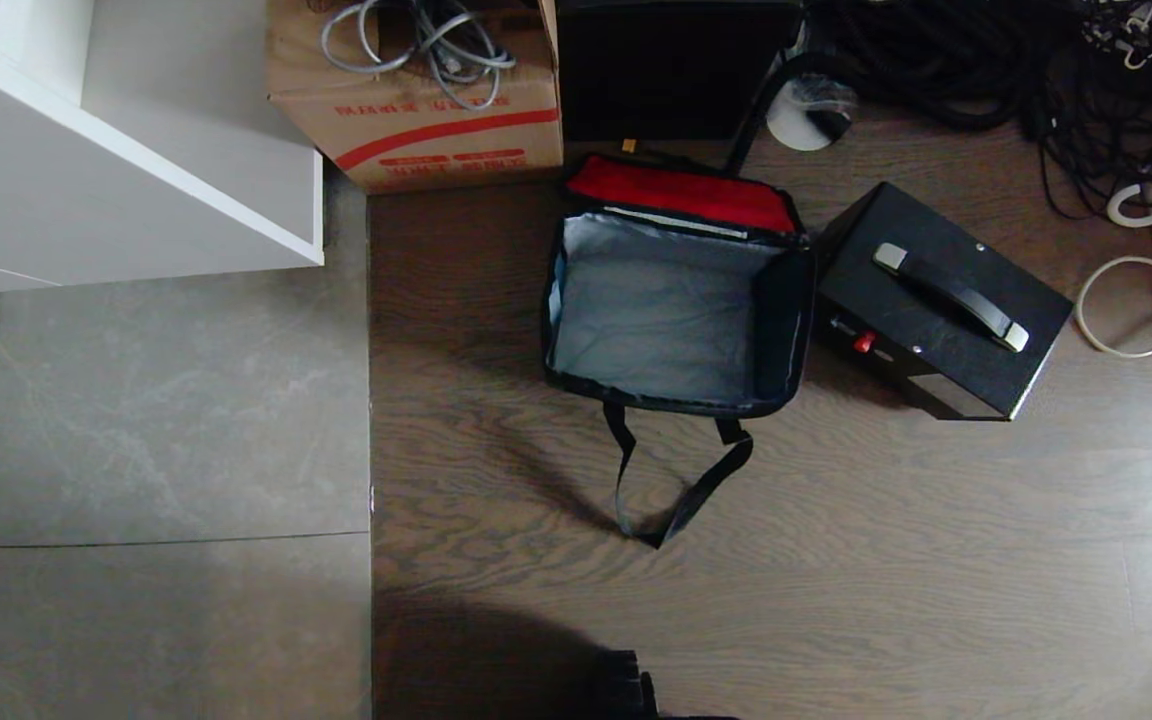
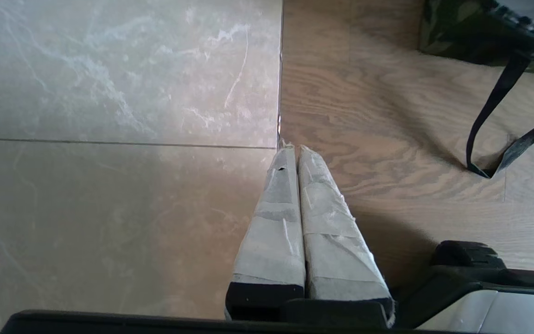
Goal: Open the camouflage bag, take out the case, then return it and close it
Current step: Grip the handle again
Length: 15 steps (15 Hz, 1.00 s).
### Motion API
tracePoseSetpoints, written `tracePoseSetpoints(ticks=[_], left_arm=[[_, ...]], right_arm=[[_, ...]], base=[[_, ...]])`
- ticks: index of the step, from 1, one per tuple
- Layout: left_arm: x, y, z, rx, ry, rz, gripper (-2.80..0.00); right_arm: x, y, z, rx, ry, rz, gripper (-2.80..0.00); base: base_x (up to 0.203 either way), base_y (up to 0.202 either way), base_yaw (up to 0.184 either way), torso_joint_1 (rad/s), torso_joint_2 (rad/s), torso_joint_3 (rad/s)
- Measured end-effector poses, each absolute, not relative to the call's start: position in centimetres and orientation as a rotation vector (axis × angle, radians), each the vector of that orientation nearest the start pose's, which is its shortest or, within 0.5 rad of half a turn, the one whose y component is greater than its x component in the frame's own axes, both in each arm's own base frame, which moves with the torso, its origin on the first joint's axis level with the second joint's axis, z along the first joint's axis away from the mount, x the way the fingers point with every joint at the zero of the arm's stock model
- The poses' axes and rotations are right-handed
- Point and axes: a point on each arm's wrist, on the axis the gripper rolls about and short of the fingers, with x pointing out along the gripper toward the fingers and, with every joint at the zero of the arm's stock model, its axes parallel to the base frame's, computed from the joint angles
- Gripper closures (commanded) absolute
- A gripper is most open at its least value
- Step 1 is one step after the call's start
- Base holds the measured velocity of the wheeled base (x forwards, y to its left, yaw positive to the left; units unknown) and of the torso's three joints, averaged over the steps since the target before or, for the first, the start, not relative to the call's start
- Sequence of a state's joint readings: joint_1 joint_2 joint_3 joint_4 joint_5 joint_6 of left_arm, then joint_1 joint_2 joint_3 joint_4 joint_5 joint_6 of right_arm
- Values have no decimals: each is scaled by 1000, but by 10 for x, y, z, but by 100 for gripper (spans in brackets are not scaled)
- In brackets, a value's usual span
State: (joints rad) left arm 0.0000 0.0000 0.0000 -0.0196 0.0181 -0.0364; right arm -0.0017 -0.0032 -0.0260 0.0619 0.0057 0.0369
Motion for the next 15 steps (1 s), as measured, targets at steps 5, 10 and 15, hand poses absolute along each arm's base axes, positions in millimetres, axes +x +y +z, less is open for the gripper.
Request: tracePoseSetpoints(ticks=[5, 10, 15], left_arm=[[-23, 0, 77, -37, -19, 18, 0], [-23, 0, 77, -34, -16, 16, 0], [-23, 0, 77, -38, -17, 16, 0]], right_arm=[[-25, 0, 76, 37, 33, 3, 0], [-25, 0, 76, 36, 34, 2, 0], [-25, 0, 76, 37, 33, 4, 0]], base=[[0, 0, 0, 0, 0, -9], [1, -20, 1, 0, 0, 0], [0, -150, 1, 3, 1, 2]])
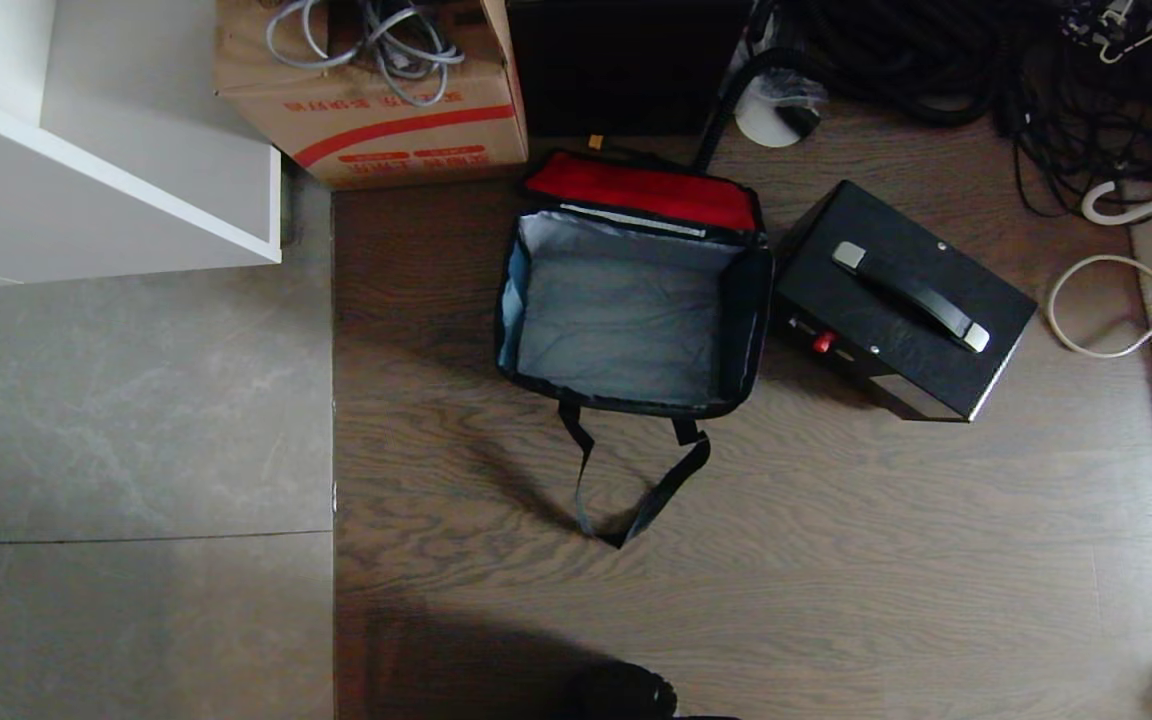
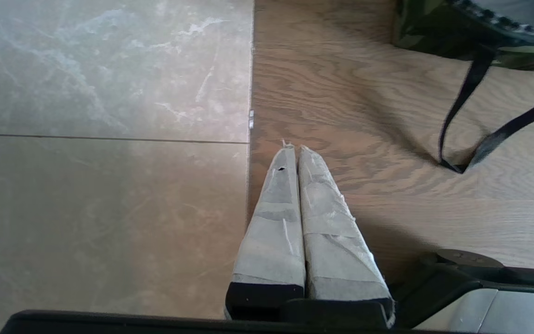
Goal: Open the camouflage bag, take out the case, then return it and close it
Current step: Grip the handle again
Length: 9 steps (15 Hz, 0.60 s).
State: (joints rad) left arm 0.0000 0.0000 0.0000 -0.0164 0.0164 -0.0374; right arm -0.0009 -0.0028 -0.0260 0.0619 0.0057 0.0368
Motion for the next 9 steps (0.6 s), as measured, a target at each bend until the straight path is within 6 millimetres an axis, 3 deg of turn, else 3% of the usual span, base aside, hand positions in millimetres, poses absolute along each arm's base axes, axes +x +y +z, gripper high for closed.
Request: tracePoseSetpoints(ticks=[9], left_arm=[[-23, 0, 77, -37, -18, 16, 0]], right_arm=[[-25, 0, 76, 37, 35, 4, 0]], base=[[0, 0, 0, 0, 0, 0]])
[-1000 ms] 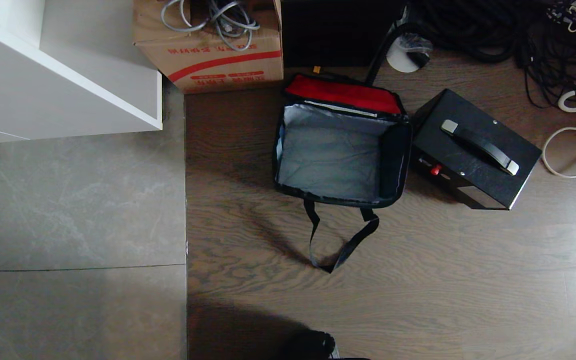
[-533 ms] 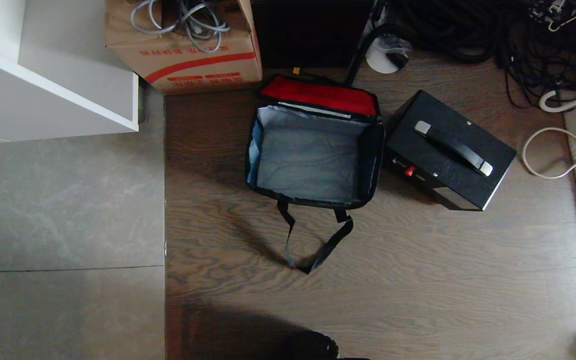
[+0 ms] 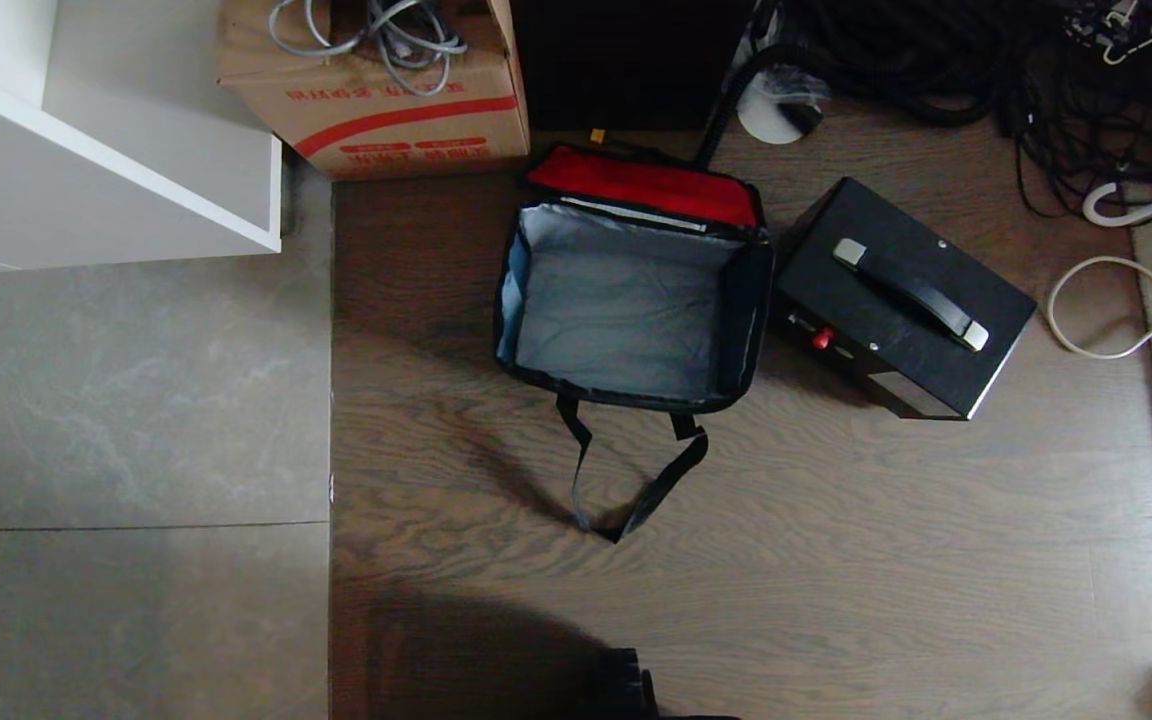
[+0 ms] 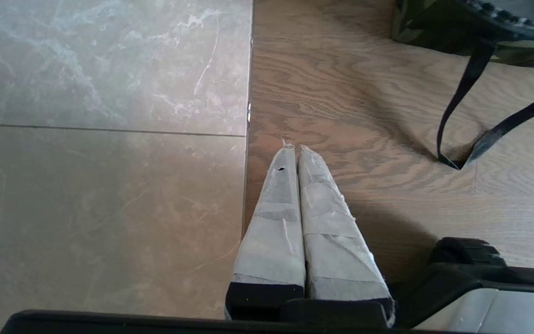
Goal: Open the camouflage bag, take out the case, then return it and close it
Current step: Grip the handle again
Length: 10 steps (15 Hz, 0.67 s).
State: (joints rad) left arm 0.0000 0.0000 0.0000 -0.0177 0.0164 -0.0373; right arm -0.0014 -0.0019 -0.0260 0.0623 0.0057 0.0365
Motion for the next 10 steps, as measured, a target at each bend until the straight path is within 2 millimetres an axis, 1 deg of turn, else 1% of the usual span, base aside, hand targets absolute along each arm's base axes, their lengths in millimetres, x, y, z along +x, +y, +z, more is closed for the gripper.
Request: tracePoseSetpoints(ticks=[3, 7, 10], left_arm=[[-23, 0, 78, -37, -20, 16, 0], [-23, 0, 77, -33, -20, 16, 0], [-22, 0, 78, -22, -16, 15, 0]], right_arm=[[-25, 0, 76, 36, 34, 3, 0], [-25, 0, 76, 37, 34, 3, 0], [-24, 0, 77, 39, 17, 4, 0]], base=[[0, 0, 0, 0, 0, 0], [-169, 0, -1, 1, 1, 3], [-18, 0, 0, 4, 1, 2]])
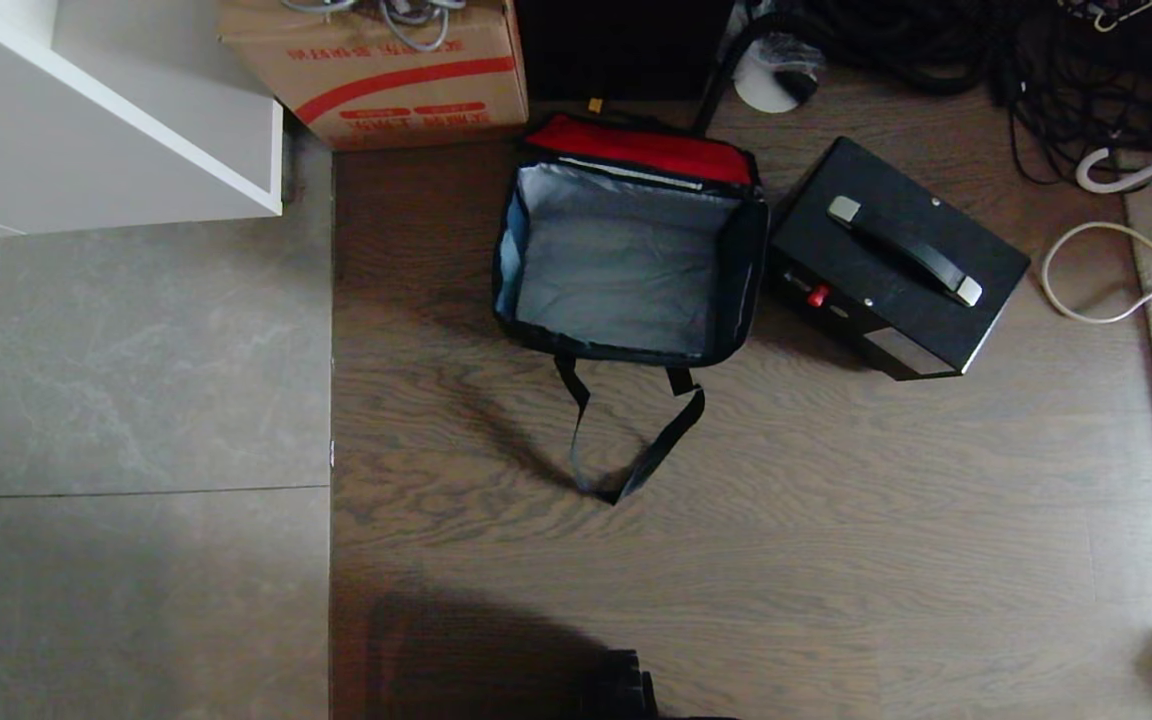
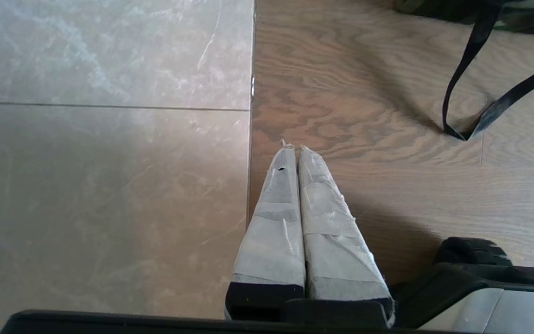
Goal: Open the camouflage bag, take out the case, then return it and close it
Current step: Grip the handle again
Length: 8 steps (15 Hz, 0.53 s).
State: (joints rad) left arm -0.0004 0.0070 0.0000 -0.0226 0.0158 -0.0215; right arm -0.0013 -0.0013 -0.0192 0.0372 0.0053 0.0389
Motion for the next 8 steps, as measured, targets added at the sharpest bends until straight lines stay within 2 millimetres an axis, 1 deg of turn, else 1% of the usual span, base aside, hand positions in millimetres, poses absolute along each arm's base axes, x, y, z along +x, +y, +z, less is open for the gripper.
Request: tracePoseSetpoints(ticks=[8], left_arm=[[-23, 0, 78, -25, -19, 17, 0]], right_arm=[[-24, 0, 77, 43, 3, 4, 0]], base=[[0, 0, 0, 0, 0, 0]])
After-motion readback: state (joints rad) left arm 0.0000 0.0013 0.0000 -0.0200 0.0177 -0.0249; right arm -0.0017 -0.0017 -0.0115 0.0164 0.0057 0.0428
